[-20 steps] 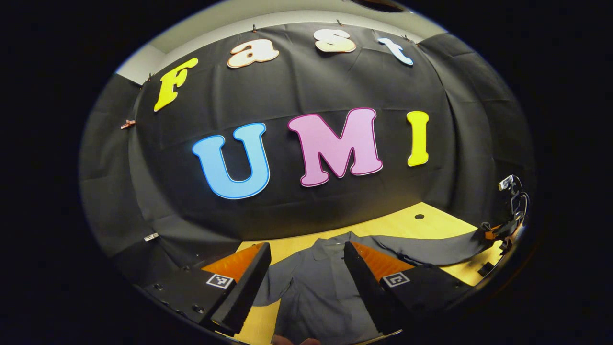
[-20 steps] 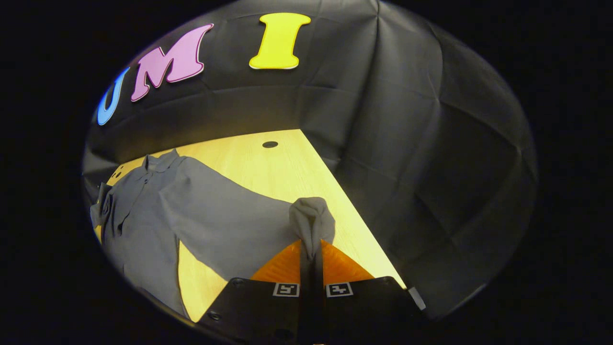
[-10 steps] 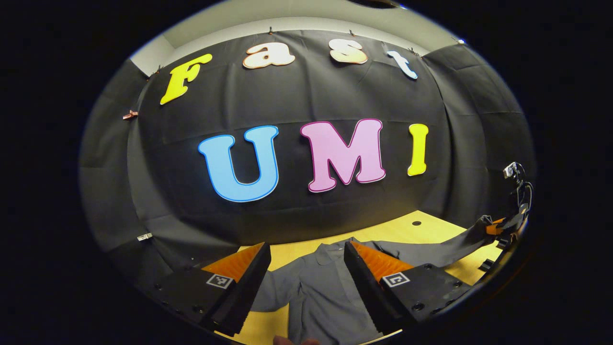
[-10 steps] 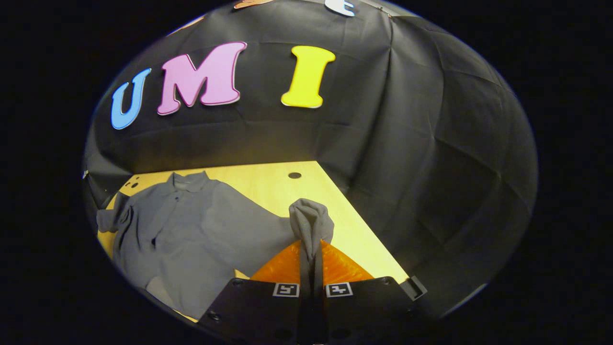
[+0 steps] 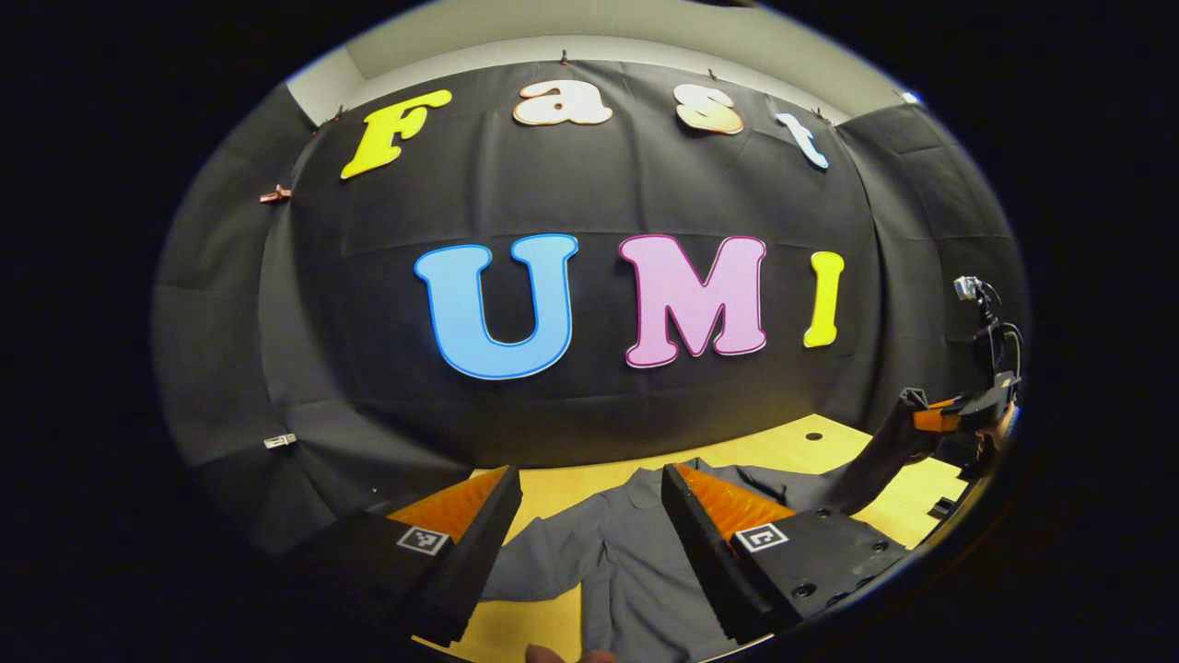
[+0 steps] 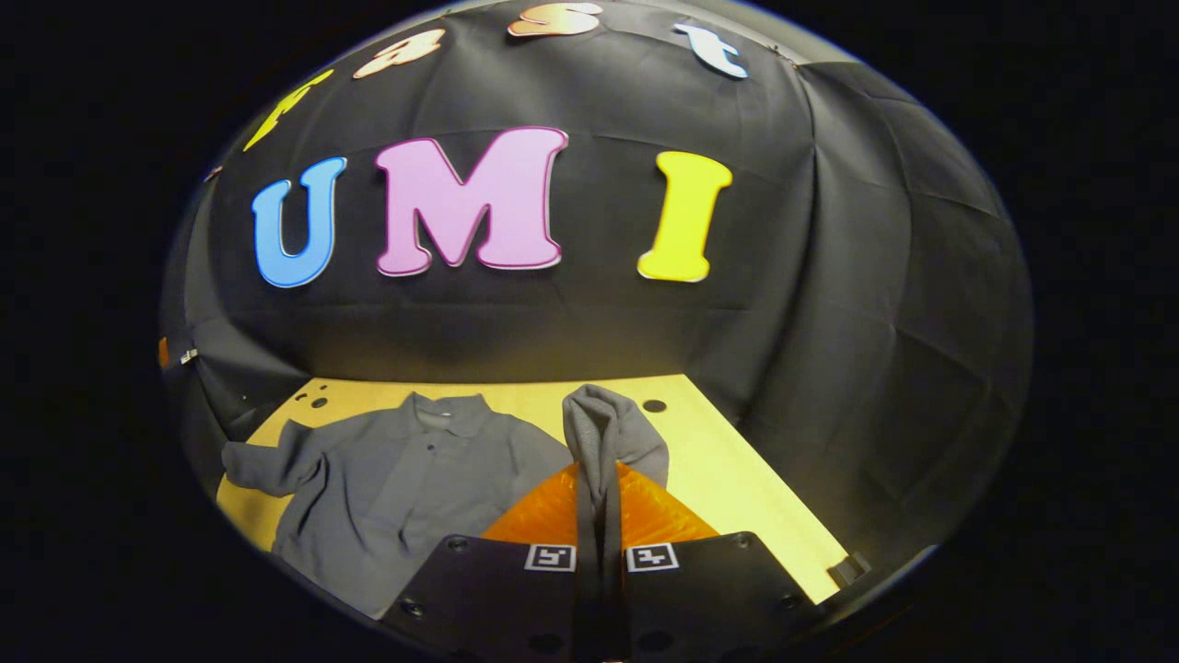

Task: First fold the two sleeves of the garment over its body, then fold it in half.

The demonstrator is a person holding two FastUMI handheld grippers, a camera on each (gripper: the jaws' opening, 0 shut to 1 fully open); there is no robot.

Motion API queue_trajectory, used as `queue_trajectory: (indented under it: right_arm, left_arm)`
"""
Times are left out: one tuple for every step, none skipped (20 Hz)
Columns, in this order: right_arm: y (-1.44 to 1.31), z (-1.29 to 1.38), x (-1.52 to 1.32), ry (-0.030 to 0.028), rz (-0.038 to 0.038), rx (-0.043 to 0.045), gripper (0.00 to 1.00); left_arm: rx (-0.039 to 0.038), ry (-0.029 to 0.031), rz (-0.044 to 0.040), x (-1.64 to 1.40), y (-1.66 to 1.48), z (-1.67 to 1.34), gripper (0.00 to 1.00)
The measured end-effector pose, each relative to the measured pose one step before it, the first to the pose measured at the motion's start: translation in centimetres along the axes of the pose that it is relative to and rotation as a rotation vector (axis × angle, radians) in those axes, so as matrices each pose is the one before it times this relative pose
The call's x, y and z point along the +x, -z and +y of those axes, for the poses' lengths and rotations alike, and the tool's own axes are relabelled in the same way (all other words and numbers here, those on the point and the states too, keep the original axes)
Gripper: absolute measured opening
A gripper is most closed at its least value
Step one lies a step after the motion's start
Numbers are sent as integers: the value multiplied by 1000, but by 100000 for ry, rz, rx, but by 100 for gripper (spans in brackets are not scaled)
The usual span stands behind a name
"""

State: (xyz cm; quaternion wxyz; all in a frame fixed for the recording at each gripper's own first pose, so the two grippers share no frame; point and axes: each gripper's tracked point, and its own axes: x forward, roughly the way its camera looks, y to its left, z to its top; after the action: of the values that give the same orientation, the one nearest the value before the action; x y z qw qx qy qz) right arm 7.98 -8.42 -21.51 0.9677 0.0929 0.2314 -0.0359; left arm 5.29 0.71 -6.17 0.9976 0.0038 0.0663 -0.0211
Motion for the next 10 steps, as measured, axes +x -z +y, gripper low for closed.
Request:
queue_trajectory:
  right_arm:
    - [-374,1392,404,-1448,-471,-3,5]
    - [-326,1223,322,-1493,-469,-153,6]
    - [-170,1270,399,-1601,188,-562,5]
    - [-112,1204,347,-1640,48,-807,5]
    - [-245,1155,333,-1538,-235,-709,5]
    - [-224,1083,341,-1454,-299,-465,5]
    - [-304,1097,322,-1120,-519,-331,5]
    - [-91,1077,351,-1292,-168,-104,5]
    - [-62,1184,356,-1531,43,-3,5]
    - [35,1165,484,-1548,201,-146,5]
  left_arm:
    - [-272,-175,-35,52,253,593,97]
    - [-241,-242,-65,44,185,616,96]
    - [-210,-231,46,76,333,582,97]
    - [-219,-295,291,-2,330,598,96]
    - [-283,-454,280,32,467,689,96]
    - [-462,-681,428,4,279,746,97]
    - [-567,-652,390,57,514,686,97]
    - [-588,-924,535,14,354,718,97]
    - [-597,-871,590,102,512,696,97]
    - [-449,-1033,634,-53,403,745,97]
